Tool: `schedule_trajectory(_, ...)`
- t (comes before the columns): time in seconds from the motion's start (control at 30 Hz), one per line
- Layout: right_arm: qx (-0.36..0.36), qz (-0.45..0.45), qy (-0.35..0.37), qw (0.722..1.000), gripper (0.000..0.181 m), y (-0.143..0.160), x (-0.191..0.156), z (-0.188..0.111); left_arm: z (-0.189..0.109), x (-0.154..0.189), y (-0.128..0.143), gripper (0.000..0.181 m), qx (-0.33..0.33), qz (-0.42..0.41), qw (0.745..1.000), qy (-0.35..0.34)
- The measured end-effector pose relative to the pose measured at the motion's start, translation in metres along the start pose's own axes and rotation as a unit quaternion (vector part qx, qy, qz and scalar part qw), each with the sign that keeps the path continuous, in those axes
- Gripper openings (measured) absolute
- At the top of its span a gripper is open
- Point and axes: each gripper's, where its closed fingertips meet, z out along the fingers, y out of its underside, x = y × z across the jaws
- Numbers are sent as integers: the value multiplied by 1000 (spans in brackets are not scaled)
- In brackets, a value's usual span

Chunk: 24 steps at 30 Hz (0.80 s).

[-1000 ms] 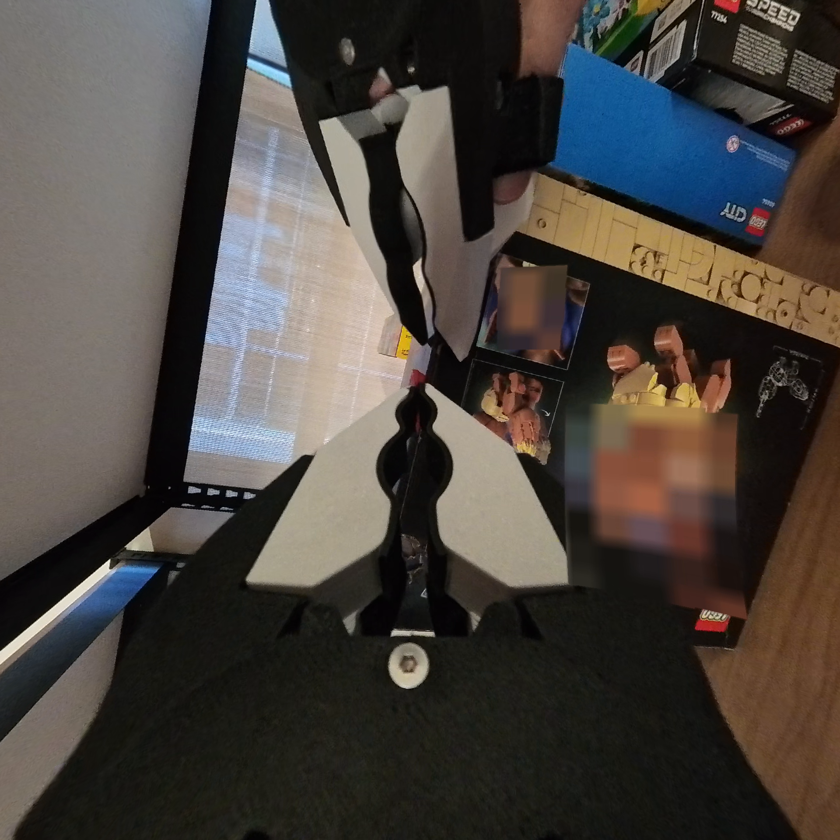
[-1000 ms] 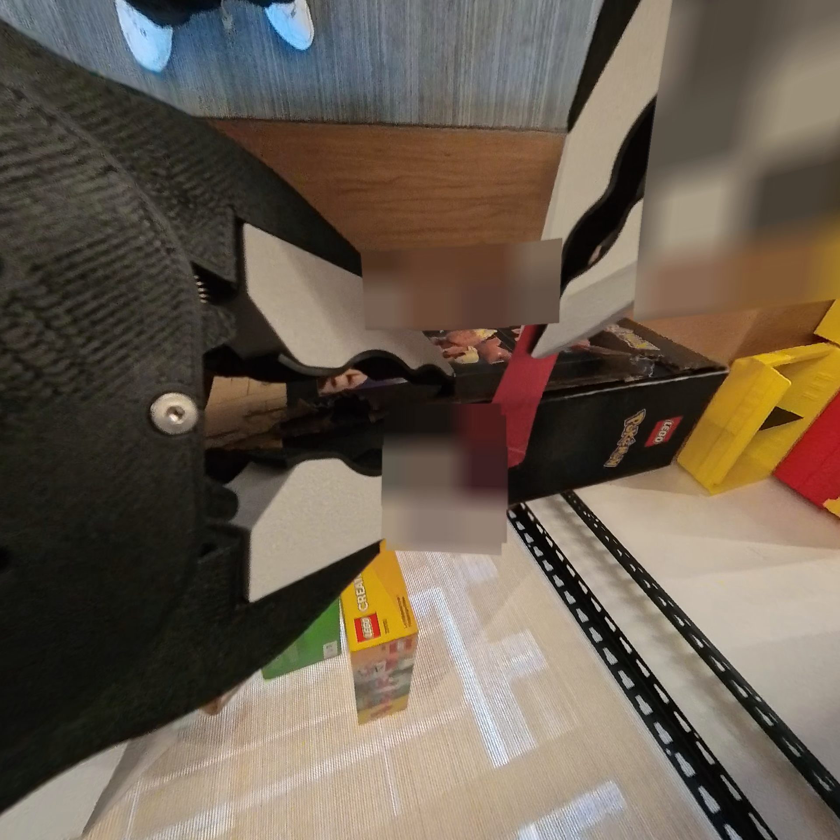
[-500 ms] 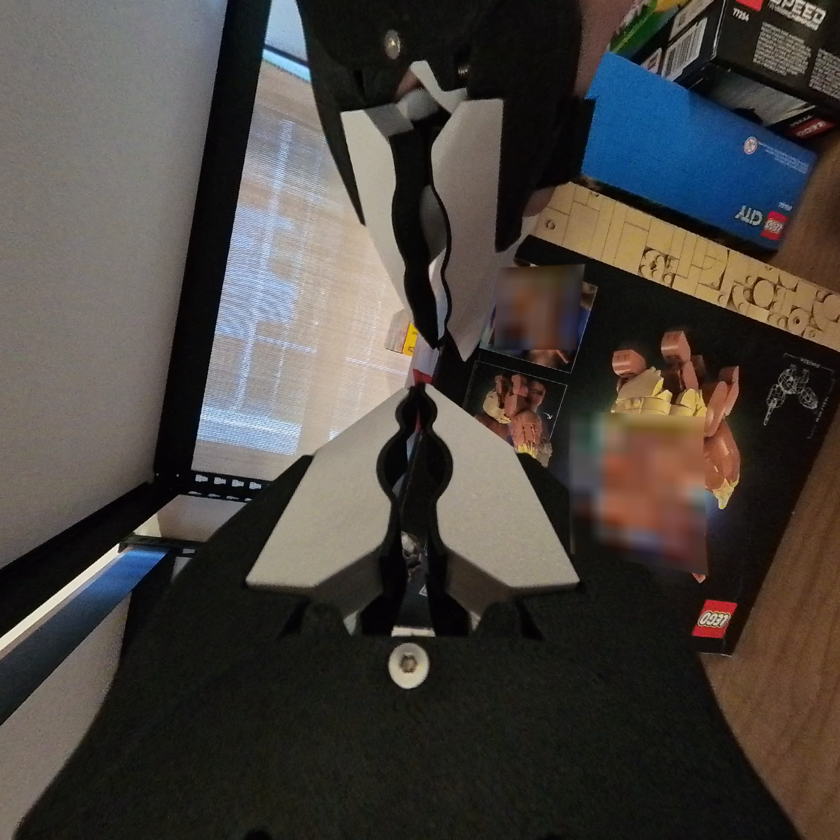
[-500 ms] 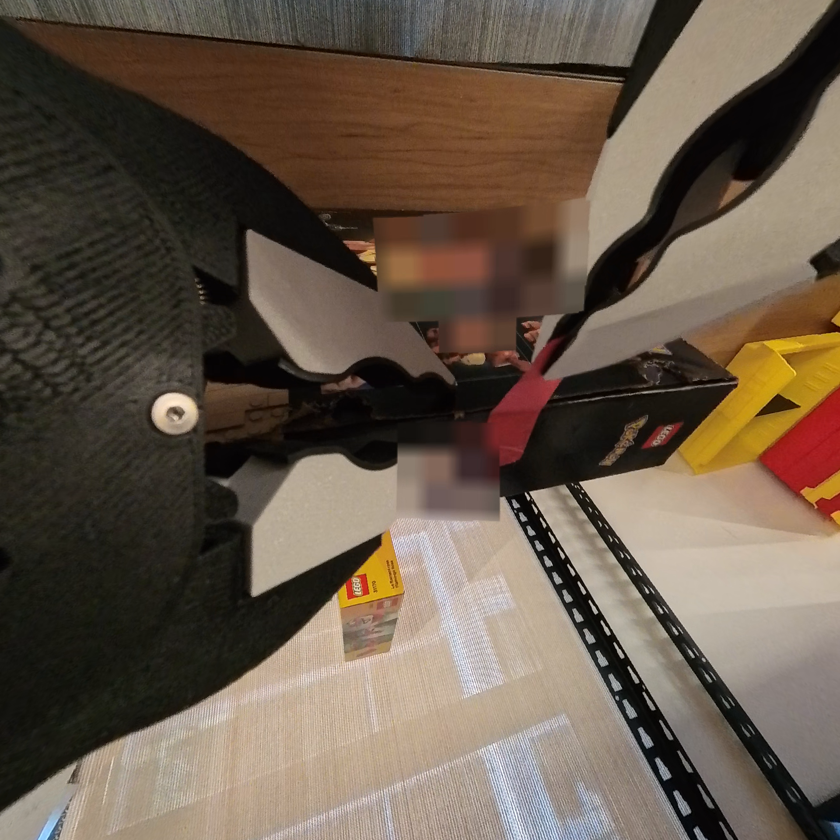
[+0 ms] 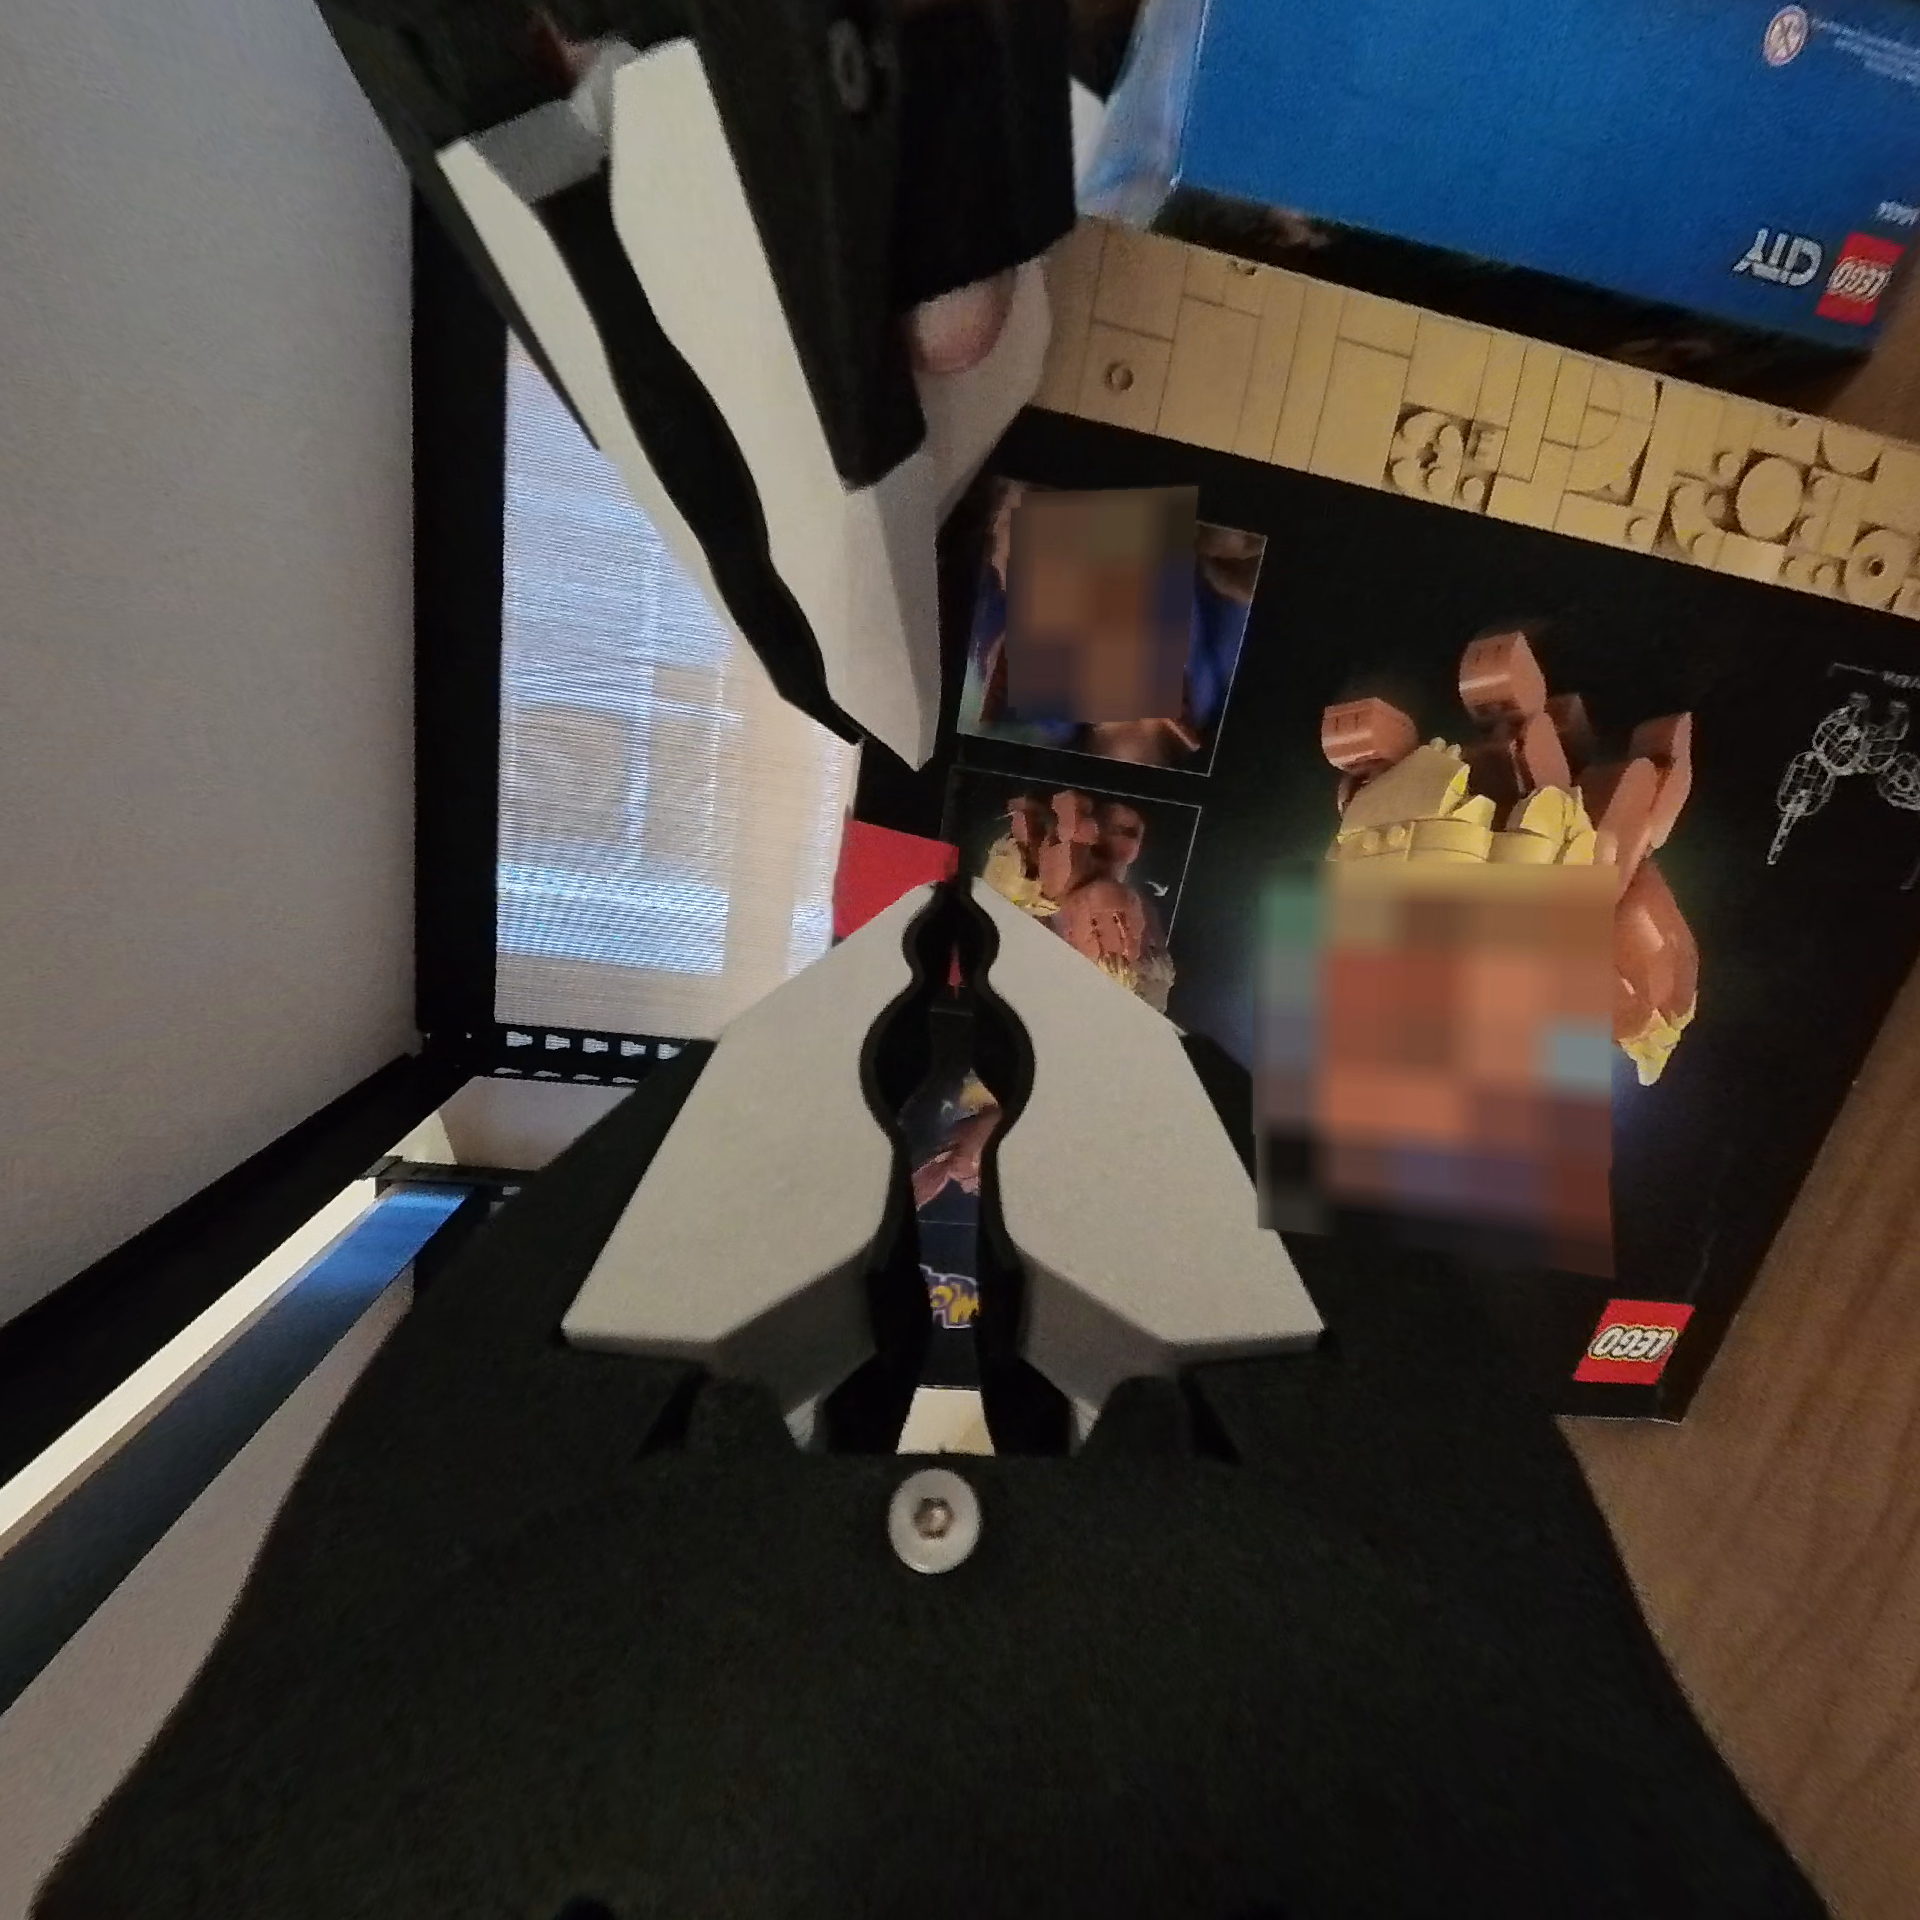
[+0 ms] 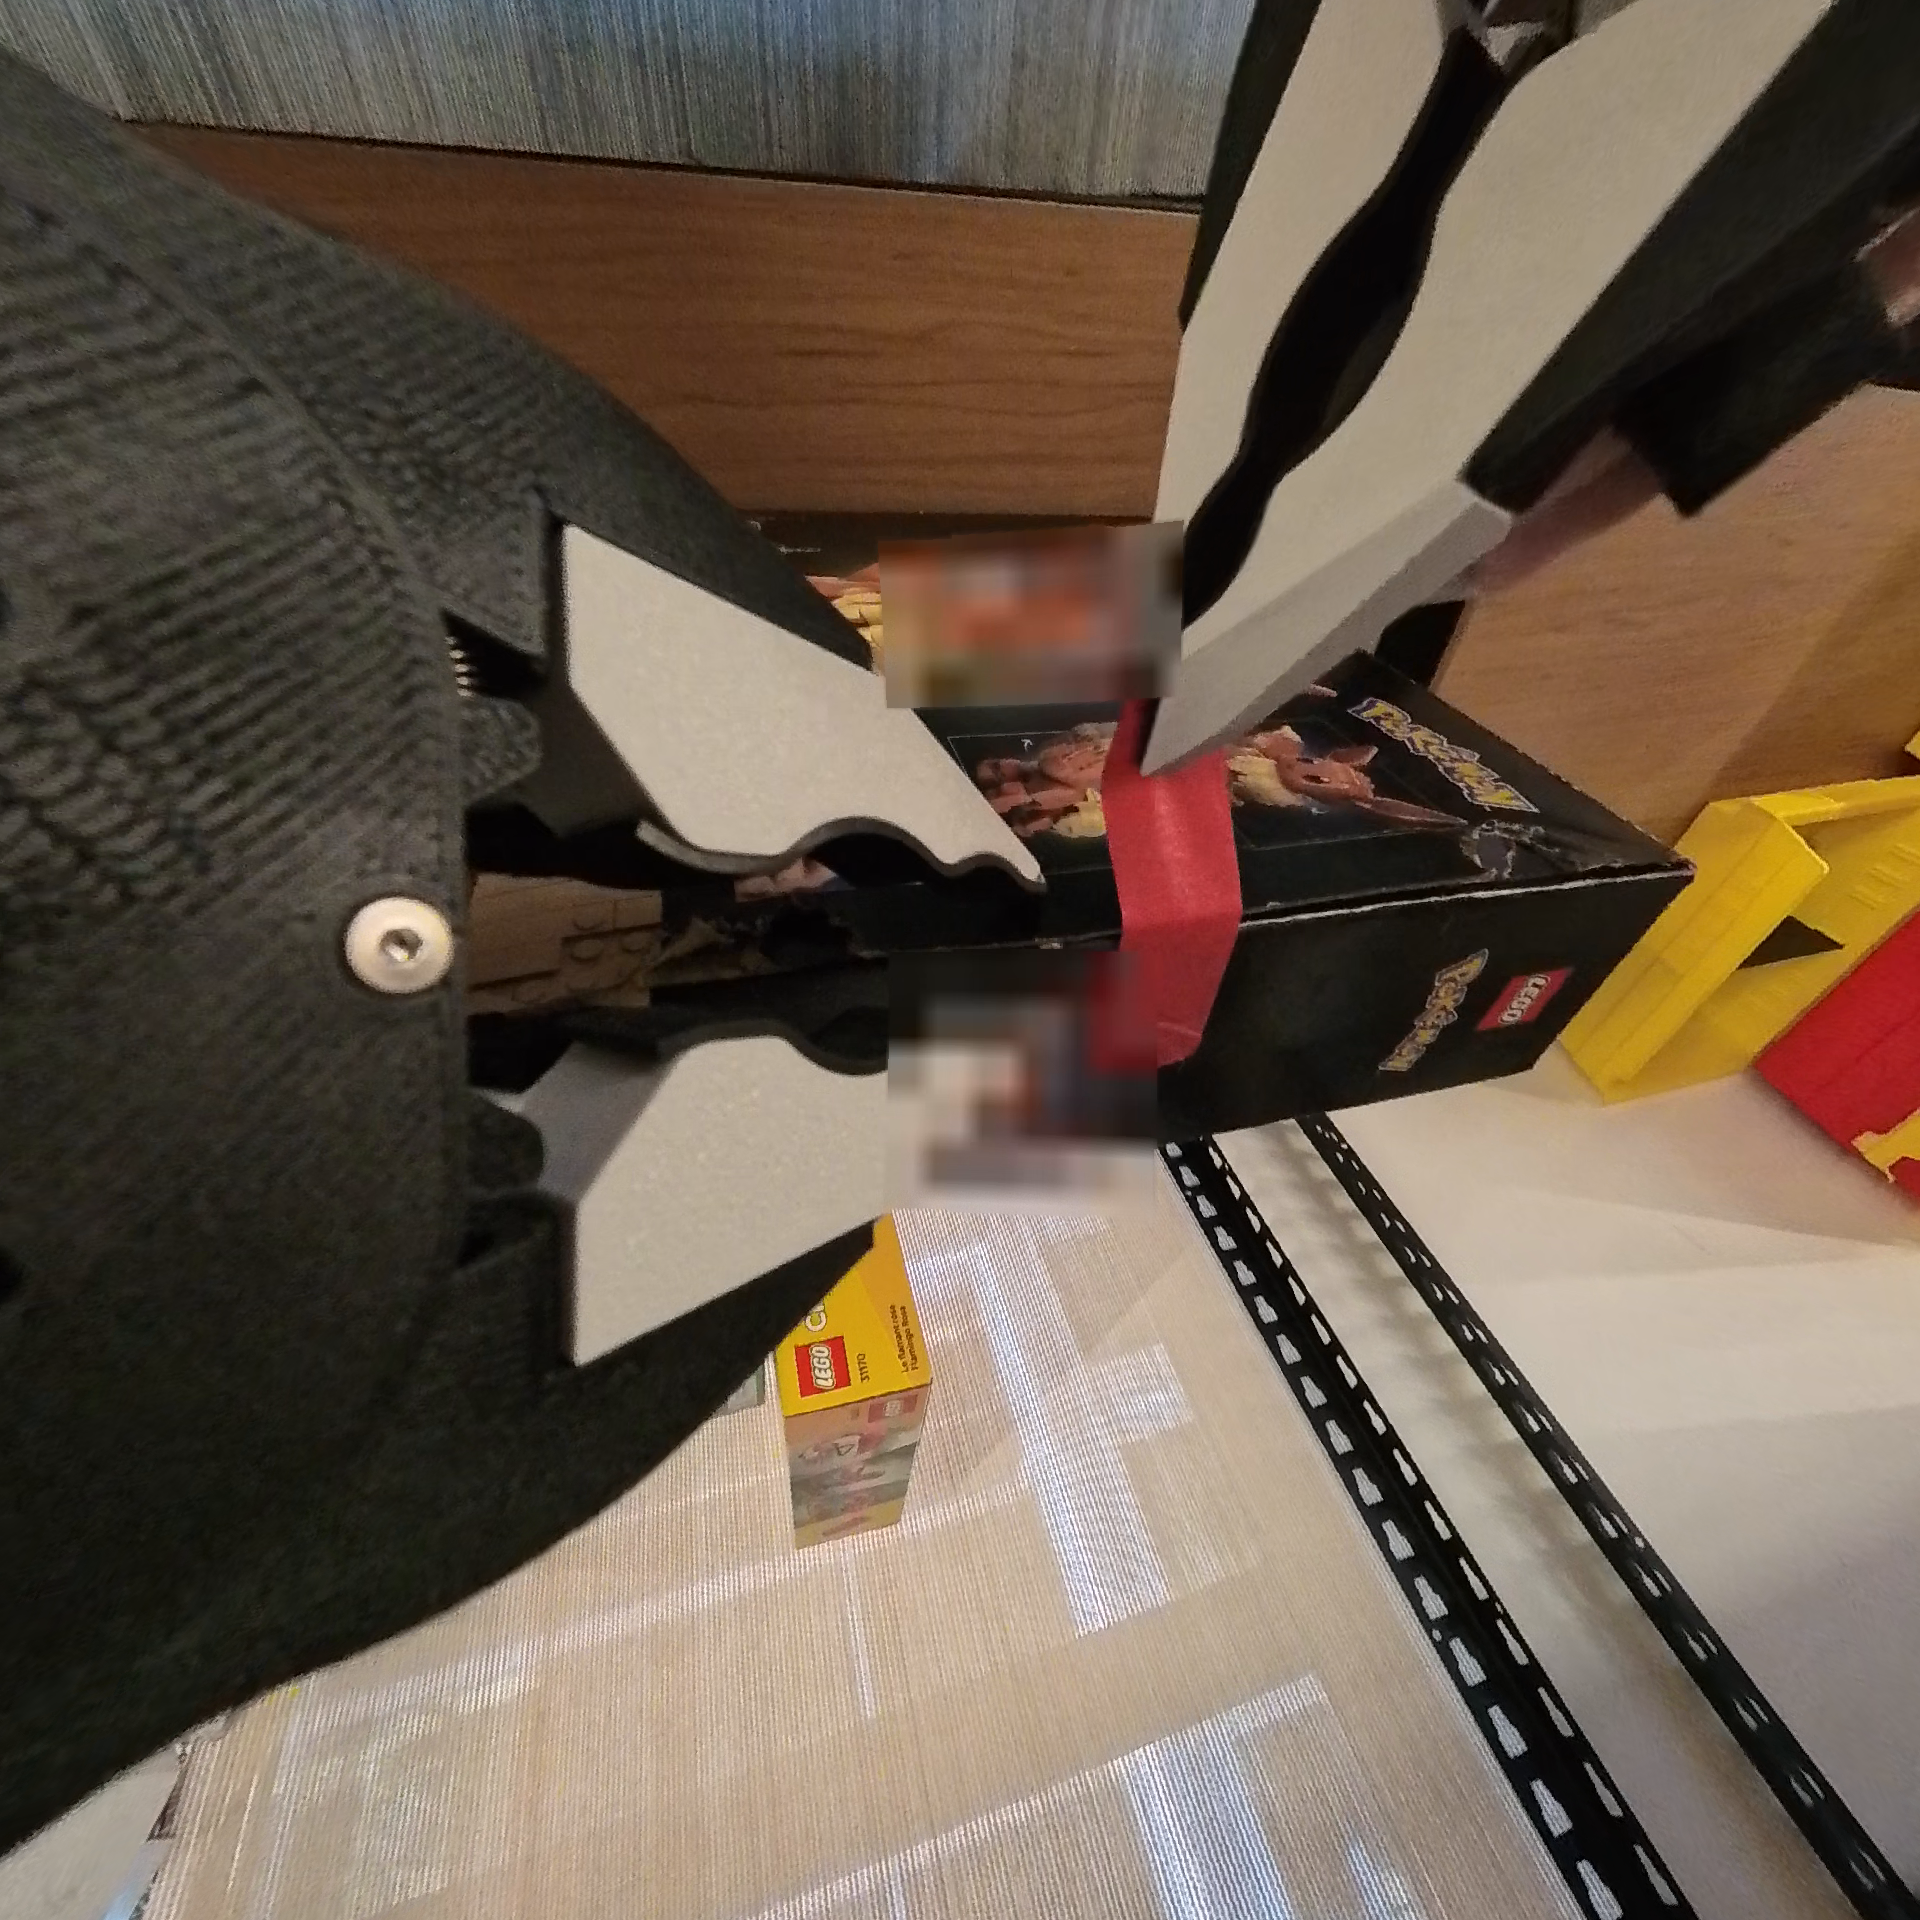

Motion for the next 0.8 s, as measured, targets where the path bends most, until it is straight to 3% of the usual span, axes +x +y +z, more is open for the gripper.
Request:
schedule_trajectory(0.43,-4,6,3,1000,18,2,3,2,25,6,10,0,-27,31,999,-9)
schedule_trajectory(0.77,-5,11,0,1000,18,2,3,2,25,7,9,0,5,5,999,-53)
schedule_trajectory(0.8,-5,12,0,1000,17,3,3,2,26,10,9,10,7,4,999,-46)
